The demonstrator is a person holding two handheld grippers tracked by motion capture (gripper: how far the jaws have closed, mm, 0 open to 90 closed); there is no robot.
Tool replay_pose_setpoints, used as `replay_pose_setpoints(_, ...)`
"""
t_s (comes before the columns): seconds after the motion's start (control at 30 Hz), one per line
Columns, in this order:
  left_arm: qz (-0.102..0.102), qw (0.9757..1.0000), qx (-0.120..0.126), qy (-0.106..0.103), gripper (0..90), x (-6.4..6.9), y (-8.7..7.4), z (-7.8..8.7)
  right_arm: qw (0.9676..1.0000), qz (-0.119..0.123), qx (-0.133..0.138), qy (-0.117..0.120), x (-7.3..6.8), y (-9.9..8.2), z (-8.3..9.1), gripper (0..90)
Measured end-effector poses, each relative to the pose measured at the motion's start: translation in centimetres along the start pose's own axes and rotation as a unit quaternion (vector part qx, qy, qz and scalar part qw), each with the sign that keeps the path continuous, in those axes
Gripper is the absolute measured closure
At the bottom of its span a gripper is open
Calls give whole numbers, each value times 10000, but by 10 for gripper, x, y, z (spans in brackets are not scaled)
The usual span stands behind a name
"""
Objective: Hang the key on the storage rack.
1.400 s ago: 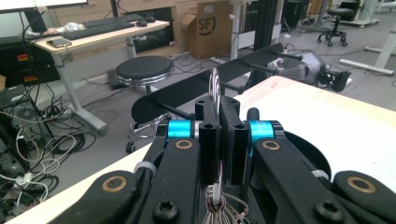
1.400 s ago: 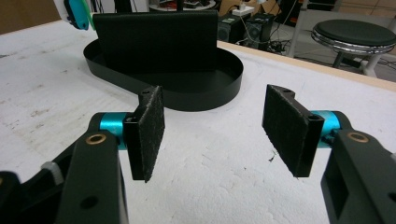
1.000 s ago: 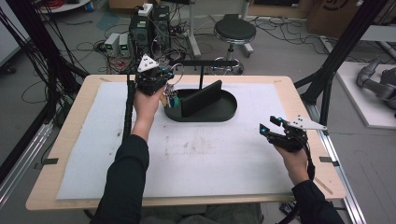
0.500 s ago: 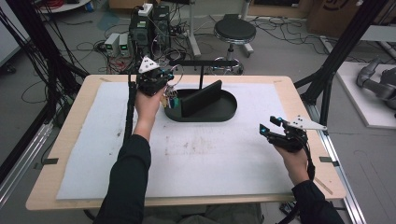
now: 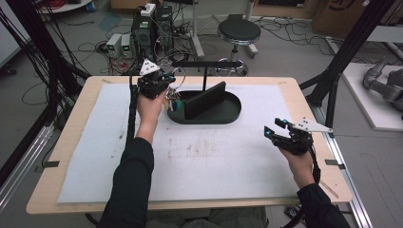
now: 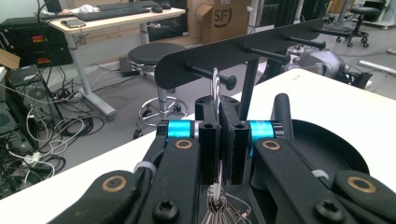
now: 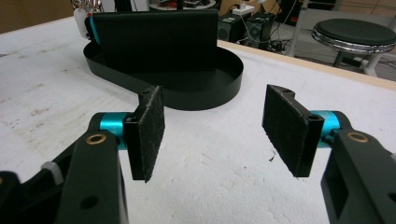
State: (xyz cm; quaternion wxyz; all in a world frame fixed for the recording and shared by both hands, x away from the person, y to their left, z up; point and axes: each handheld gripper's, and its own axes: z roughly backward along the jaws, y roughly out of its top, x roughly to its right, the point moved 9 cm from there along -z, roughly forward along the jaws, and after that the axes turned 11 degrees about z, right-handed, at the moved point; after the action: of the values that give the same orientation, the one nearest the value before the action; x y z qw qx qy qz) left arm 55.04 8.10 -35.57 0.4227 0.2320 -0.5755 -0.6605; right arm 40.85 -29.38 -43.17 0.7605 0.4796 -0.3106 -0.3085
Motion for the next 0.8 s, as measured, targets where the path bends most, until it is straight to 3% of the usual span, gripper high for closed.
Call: replay_pose_setpoints(0.8,92,9999,-102,55,856,-3,-10,-5,10000,-5,-9,0,0,0,0,397)
